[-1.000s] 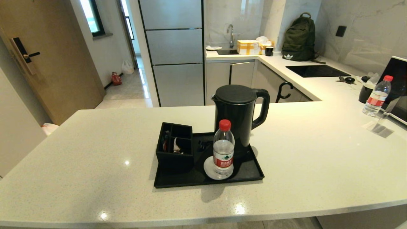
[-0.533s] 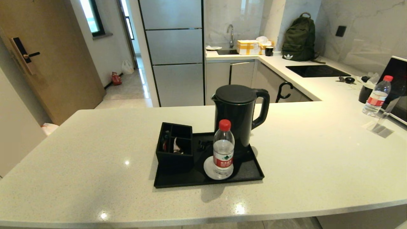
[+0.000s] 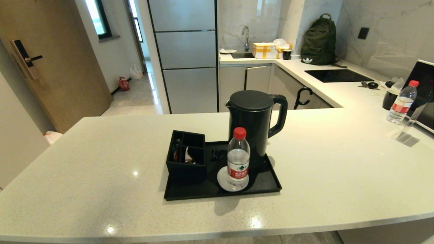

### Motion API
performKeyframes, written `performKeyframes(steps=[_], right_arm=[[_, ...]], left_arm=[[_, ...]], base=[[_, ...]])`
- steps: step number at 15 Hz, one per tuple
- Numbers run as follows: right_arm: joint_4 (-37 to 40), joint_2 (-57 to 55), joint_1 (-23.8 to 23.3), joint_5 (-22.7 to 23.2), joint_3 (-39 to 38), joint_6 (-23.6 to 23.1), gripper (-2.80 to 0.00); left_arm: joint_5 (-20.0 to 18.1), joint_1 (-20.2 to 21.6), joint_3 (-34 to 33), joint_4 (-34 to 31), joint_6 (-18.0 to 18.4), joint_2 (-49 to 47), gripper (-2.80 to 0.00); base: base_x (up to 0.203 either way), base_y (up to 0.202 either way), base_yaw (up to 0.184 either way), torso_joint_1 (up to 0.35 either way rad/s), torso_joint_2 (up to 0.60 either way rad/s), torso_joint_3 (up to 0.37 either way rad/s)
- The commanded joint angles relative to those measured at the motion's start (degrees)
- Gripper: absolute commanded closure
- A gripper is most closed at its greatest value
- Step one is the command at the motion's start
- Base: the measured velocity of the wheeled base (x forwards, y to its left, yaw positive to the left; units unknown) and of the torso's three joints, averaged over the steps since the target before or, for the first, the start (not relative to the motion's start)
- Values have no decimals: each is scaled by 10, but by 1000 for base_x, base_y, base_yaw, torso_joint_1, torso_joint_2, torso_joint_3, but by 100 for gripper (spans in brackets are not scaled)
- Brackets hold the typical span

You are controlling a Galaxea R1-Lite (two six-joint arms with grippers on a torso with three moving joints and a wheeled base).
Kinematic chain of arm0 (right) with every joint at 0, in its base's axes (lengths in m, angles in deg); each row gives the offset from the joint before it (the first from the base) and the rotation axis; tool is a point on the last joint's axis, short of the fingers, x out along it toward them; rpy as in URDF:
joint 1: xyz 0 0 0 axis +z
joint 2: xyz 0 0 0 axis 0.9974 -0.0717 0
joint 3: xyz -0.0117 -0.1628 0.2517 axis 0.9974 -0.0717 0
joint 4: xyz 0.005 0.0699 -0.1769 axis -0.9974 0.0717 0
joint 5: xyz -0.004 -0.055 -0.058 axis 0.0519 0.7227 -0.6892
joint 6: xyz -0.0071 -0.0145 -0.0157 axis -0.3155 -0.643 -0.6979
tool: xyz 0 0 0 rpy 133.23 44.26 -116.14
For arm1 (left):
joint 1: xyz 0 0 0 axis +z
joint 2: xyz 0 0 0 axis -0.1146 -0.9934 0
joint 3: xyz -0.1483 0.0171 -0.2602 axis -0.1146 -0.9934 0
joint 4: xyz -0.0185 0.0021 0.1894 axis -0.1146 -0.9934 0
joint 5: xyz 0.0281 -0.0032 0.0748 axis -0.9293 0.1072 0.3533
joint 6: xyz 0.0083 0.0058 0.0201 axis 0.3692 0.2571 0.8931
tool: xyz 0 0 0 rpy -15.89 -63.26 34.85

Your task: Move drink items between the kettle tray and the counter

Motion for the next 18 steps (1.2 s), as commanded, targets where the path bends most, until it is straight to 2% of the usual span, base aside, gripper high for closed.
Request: performKeyframes(steps=[1, 5, 6, 7, 18], right_arm=[[0, -1, 0, -1, 0, 4, 0], [0, -1, 0, -1, 0, 4, 0], [0, -1, 0, -3, 0, 26, 0], [0, -1, 0, -3, 0, 30, 0], [-6, -1, 0, -3, -2, 34, 0]], left_arm=[[0, 0, 0, 0, 0, -1, 0], [0, 0, 0, 0, 0, -1, 0], [0, 0, 0, 0, 0, 0, 0], [0, 0, 0, 0, 0, 0, 0], [0, 0, 0, 0, 0, -1, 0]], base=[[0, 0, 0, 0, 0, 0], [0, 0, 0, 0, 0, 0], [0, 0, 0, 0, 0, 0], [0, 0, 0, 0, 0, 0], [0, 0, 0, 0, 0, 0]])
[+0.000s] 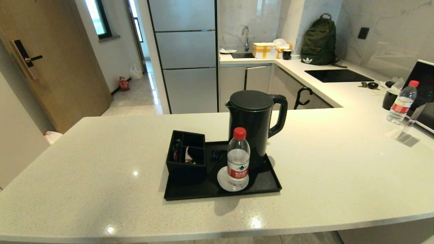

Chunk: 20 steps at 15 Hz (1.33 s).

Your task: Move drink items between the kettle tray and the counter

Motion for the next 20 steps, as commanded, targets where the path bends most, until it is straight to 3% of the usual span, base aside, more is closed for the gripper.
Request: performKeyframes(steps=[1, 20], right_arm=[[0, -1, 0, 0, 0, 0, 0], [0, -2, 0, 0, 0, 0, 0]], left_arm=[[0, 0, -1, 0, 0, -1, 0], [0, 0, -1, 0, 0, -1, 0]], base=[[0, 0, 0, 0, 0, 0], [0, 0, 0, 0, 0, 0]])
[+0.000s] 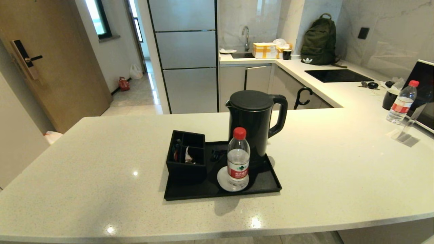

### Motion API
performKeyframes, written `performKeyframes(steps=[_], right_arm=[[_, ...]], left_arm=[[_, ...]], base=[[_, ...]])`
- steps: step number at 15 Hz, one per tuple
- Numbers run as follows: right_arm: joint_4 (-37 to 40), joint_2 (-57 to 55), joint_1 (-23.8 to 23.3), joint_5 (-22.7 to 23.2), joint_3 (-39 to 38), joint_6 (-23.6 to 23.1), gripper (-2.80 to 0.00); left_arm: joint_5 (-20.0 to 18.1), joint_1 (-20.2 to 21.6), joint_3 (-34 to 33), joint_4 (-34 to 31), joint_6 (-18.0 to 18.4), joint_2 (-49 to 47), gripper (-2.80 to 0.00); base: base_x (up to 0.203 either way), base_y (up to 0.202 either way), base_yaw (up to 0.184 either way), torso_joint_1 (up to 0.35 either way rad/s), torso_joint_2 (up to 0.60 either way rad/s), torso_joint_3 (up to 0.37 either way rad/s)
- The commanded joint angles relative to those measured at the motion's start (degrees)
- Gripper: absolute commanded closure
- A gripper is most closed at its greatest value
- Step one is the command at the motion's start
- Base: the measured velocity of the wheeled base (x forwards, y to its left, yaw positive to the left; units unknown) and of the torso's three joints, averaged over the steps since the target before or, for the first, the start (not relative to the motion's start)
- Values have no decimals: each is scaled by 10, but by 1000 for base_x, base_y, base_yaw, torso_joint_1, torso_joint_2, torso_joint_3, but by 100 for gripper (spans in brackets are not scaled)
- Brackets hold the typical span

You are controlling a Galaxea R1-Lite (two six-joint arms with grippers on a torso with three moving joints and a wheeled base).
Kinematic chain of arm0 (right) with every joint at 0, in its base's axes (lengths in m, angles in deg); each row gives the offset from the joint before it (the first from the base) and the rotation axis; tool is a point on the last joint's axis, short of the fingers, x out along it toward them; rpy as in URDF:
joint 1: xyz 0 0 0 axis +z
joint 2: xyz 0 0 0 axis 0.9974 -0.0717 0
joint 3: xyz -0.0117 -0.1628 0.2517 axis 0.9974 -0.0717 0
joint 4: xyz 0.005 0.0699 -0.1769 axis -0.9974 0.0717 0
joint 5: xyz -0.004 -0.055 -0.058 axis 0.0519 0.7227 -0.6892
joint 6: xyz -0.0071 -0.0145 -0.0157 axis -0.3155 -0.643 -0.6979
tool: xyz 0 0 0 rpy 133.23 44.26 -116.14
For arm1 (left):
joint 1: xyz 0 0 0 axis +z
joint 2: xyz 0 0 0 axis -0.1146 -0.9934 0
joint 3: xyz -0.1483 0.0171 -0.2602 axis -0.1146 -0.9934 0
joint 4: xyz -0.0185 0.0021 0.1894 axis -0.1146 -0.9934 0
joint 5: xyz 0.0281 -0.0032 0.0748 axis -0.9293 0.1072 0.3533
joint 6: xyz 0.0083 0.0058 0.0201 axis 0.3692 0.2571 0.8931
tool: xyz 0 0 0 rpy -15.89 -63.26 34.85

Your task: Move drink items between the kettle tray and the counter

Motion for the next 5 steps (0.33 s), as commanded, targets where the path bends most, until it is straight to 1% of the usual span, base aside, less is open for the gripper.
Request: performKeyframes(steps=[1, 5], right_arm=[[0, -2, 0, 0, 0, 0, 0], [0, -2, 0, 0, 0, 0, 0]], left_arm=[[0, 0, 0, 0, 1, -1, 0], [0, 0, 0, 0, 1, -1, 0]], base=[[0, 0, 0, 0, 0, 0], [0, 0, 0, 0, 0, 0]])
